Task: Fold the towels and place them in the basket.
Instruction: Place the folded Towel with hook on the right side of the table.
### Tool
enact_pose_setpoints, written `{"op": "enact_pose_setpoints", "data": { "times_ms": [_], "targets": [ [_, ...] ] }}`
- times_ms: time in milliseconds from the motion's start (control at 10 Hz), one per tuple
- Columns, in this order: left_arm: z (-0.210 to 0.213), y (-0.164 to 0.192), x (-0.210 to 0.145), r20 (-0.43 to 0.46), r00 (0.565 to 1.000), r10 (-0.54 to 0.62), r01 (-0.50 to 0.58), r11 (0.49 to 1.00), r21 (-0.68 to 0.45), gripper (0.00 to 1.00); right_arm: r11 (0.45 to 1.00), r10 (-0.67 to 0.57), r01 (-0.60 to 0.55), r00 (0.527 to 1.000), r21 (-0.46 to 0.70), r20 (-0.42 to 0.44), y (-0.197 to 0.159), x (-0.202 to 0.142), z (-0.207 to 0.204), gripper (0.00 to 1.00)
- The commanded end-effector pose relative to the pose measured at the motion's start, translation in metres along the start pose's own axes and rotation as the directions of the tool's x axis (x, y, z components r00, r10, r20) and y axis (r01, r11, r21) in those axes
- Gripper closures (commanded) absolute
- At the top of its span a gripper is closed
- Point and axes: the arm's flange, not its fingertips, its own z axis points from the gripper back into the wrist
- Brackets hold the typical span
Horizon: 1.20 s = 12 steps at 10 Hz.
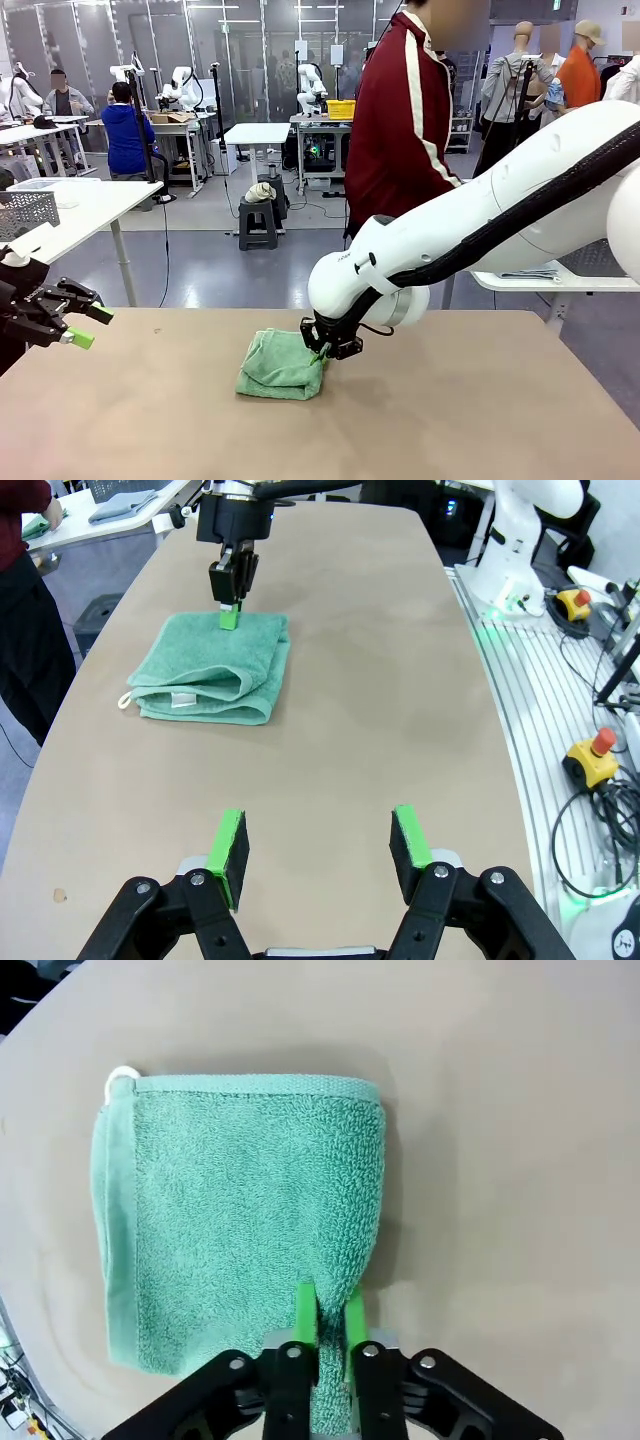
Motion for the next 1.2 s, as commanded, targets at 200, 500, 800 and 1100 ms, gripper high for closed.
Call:
{"op": "enact_pose_setpoints", "data": {
  "times_ms": [200, 500, 800, 1100],
  "targets": [
    [0.001, -0.003, 0.002, 0.015, 1.0, 0.001, -0.001, 1.0, 0.002, 0.27, 0.998, 0.053, -0.054, 0.998, 0.032, 0.028, -0.007, 0.003, 0.005, 1.0],
    [0.001, -0.003, 0.002, 0.015, 1.0, 0.001, -0.001, 1.0, 0.002, 0.27, 0.996, 0.088, -0.087, 0.995, -0.022, 0.046, -0.068, 0.029, 0.046, 1.0],
    [0.001, -0.003, 0.002, 0.015, 1.0, 0.001, -0.001, 1.0, 0.002, 0.27, 0.993, 0.1, -0.096, 0.993, -0.073, 0.055, -0.15, 0.052, 0.107, 1.0],
    [0.001, -0.003, 0.002, 0.015, 1.0, 0.001, -0.001, 1.0, 0.002, 0.27, 0.986, 0.114, -0.106, 0.992, -0.126, 0.055, -0.229, 0.066, 0.149, 1.0]
  ]
}}
